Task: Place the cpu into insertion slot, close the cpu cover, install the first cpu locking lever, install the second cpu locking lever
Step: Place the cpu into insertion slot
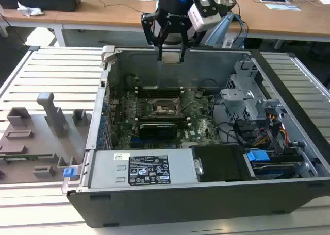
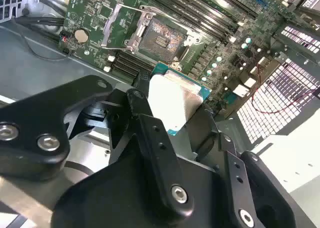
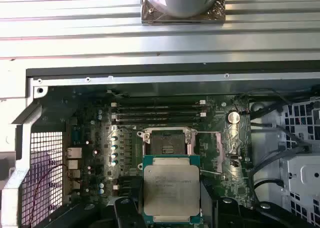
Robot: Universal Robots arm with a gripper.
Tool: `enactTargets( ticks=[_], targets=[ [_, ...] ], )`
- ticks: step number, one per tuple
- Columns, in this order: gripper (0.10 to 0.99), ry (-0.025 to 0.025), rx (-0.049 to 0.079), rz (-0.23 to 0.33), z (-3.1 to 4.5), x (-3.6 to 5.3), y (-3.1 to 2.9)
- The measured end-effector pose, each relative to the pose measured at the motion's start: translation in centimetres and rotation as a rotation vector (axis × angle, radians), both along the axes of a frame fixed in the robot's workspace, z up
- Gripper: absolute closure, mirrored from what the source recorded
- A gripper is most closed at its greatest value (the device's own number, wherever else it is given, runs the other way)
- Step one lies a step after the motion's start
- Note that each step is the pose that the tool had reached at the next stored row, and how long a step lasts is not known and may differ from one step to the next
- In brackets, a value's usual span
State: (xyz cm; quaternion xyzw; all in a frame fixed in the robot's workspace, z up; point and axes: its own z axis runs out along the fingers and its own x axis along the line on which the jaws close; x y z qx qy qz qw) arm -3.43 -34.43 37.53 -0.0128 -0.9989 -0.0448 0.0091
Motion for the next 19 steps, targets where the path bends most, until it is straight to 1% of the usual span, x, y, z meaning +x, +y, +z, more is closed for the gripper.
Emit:
enactTargets(
  ticks=[9, 19],
  targets=[
    [0.545, 0.0, 0.0, 0.0, -0.61, 0.0, 0.0],
    [0.545, 0.0001, 0.0, 0.0, -1.77, 0.0, 0.0]
  ],
)
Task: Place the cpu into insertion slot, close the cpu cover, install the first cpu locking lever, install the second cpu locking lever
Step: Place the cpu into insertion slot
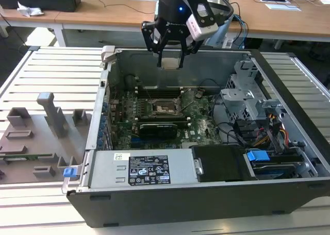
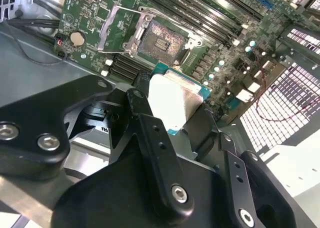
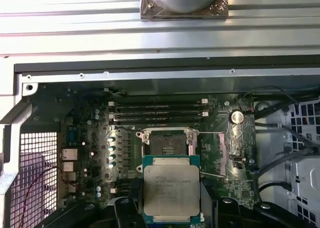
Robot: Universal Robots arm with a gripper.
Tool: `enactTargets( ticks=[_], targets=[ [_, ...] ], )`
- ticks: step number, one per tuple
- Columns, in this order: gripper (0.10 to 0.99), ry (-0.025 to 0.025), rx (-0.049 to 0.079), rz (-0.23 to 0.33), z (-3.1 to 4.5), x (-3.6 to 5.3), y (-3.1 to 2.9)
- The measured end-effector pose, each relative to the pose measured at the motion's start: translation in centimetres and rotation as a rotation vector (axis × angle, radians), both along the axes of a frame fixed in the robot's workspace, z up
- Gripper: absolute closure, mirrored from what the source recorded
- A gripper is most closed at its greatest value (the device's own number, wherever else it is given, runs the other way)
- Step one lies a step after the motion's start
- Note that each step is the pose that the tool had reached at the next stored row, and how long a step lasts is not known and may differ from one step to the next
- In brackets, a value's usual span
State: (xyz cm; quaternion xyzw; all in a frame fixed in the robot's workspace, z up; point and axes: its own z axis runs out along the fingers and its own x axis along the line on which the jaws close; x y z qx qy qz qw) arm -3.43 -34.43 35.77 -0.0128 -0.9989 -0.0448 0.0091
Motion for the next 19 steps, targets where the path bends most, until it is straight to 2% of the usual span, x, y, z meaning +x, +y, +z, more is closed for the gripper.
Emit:
enactTargets(
  ticks=[19],
  targets=[
    [0.545, -0.0001, 0.0, 0.0, -2.17, 0.0, 0.0]
  ],
)
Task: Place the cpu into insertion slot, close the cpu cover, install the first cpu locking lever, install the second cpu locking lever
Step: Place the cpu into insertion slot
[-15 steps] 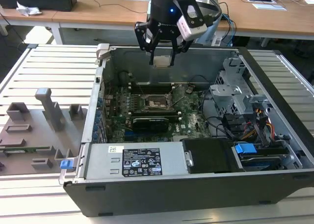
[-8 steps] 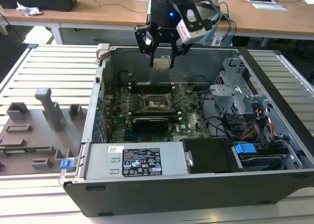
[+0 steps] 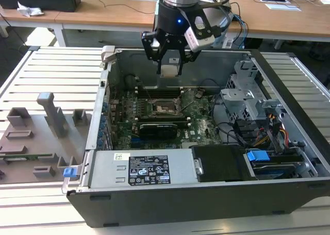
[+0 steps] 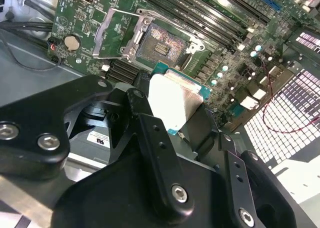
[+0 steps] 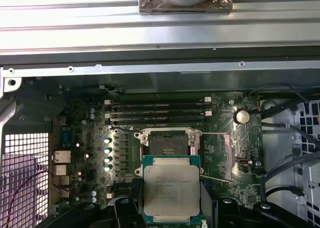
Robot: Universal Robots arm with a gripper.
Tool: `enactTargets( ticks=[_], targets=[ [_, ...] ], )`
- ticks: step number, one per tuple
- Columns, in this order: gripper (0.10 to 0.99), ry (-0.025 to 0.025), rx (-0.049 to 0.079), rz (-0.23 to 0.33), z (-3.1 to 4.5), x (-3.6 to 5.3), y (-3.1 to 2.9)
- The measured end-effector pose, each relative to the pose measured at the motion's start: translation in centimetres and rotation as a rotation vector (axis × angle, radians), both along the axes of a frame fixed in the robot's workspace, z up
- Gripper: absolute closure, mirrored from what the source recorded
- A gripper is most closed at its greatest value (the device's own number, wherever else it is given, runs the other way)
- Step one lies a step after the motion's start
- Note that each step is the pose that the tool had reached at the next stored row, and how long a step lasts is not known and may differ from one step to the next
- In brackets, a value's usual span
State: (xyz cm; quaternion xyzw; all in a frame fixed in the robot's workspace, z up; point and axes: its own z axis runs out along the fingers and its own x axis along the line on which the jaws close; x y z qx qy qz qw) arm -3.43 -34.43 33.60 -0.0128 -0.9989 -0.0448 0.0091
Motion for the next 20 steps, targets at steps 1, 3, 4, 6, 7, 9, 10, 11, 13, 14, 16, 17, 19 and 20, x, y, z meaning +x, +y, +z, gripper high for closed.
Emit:
enactTargets(
  ticks=[1, 3, 4, 6, 7, 9, 10, 11, 13, 14, 16, 17, 19, 20],
  targets=[
    [0.545, 0.0, 0.0, 0.0, -0.07, 0.0, 0.0],
    [0.545, 0.0001, 0.0, 0.0, -0.27, 0.0, 0.0],
    [0.545, 0.0001, 0.0, 0.0, -0.37, 0.0, 0.0],
    [0.545, 0.0, 0.0, 0.0, -0.59, 0.0, 0.0],
    [0.545, 0.0, 0.0, 0.0, -0.69, 0.0, 0.0],
    [0.545, 0.0, 0.0, 0.0, -0.88, 0.0, 0.0],
    [0.545, 0.0, 0.0, 0.0, -0.99, 0.0, 0.0],
    [0.545, 0.0, 0.0, 0.0, -1.13, 0.0, 0.0],
    [0.545, 0.0, 0.0, 0.0, -1.42, 0.0, 0.0],
    [0.545, 0.0, 0.0, 0.0, -1.51, 0.0, 0.0],
    [0.545, 0.0, 0.0, 0.0, -1.85, 0.0, 0.0],
    [0.545, 0.0001, 0.0, 0.0, -2.02, 0.0, 0.0],
    [0.545, 0.0, 0.0, 0.0, -2.32, 0.0, 0.0],
    [0.545, 0.0, 0.0, 0.0, -2.4, 0.0, 0.0]
  ],
)
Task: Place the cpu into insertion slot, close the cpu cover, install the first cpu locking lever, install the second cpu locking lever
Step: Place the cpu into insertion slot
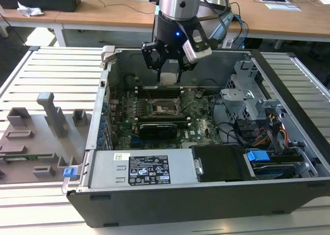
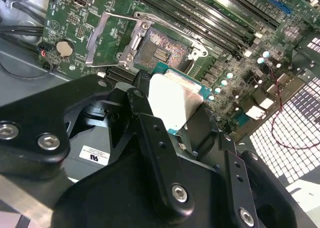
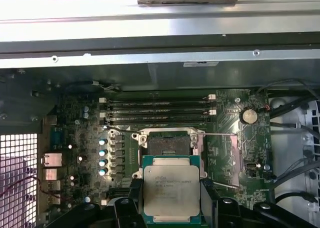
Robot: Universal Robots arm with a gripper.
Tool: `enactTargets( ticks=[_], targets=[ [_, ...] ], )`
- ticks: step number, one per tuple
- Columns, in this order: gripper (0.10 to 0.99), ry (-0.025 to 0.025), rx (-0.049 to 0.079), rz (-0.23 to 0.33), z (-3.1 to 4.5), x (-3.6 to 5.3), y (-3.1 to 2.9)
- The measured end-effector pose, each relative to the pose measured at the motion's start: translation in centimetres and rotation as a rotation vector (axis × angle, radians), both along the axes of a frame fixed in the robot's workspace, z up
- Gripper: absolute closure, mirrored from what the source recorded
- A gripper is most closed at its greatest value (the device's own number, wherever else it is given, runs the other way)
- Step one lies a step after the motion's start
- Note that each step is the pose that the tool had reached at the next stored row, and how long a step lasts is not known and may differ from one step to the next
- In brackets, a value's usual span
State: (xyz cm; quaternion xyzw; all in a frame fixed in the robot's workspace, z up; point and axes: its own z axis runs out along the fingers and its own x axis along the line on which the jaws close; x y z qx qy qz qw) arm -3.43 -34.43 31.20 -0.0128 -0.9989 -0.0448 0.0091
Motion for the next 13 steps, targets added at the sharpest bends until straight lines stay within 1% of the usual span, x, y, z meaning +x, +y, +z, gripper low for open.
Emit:
enactTargets(
  ticks=[4, 5, 10, 13],
  targets=[
    [0.545, -0.0001, 0.0, 0.0, -0.5, 0.0, 0.0],
    [0.545, 0.0, 0.0, 0.0, -0.8, 0.0, 0.0],
    [0.545, 0.0, 0.0, 0.0, -1.45, 0.0, 0.0],
    [0.545, 0.0, 0.0, 0.0, -2.12, 0.0, 0.0]
  ],
)
